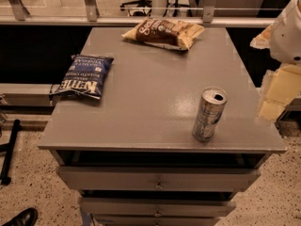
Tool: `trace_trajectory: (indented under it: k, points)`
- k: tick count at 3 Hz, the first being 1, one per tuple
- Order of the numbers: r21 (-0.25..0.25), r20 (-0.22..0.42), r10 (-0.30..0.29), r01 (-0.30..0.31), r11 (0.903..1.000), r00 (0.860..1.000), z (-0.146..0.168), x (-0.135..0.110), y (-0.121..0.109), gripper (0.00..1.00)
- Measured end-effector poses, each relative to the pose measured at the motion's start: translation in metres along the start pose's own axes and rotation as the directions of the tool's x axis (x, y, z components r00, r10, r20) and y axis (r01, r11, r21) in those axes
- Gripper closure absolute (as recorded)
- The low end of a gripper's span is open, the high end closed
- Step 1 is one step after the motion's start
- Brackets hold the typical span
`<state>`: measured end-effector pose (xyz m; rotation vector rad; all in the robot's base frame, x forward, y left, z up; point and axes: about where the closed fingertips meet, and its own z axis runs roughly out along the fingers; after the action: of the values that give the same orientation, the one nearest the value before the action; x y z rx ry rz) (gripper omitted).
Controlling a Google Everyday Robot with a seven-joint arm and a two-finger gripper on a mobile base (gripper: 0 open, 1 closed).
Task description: Move redbull can near blue chip bag
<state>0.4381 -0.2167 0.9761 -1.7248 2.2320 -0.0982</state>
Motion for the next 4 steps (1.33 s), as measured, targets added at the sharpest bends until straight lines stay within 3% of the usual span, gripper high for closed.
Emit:
trace_trajectory:
  k: [1,2,3,4]
  points:
    - [0.001,0.008,-0.007,0.007,1.0000,1.000,-0.001,-0.001,0.000,0.00]
    - [-0.064,0.080,0.006,-0.001,0.9980,0.997,0.017,-0.005,0.002,0.00]
    - [-0.177,0.228,0.036,0.005,0.9842,0.973,0.055,-0.019,0.007,0.00]
    - [-0.258,0.380,0.076,0.027,0.9659,0.922,0.077,-0.042,0.016,0.00]
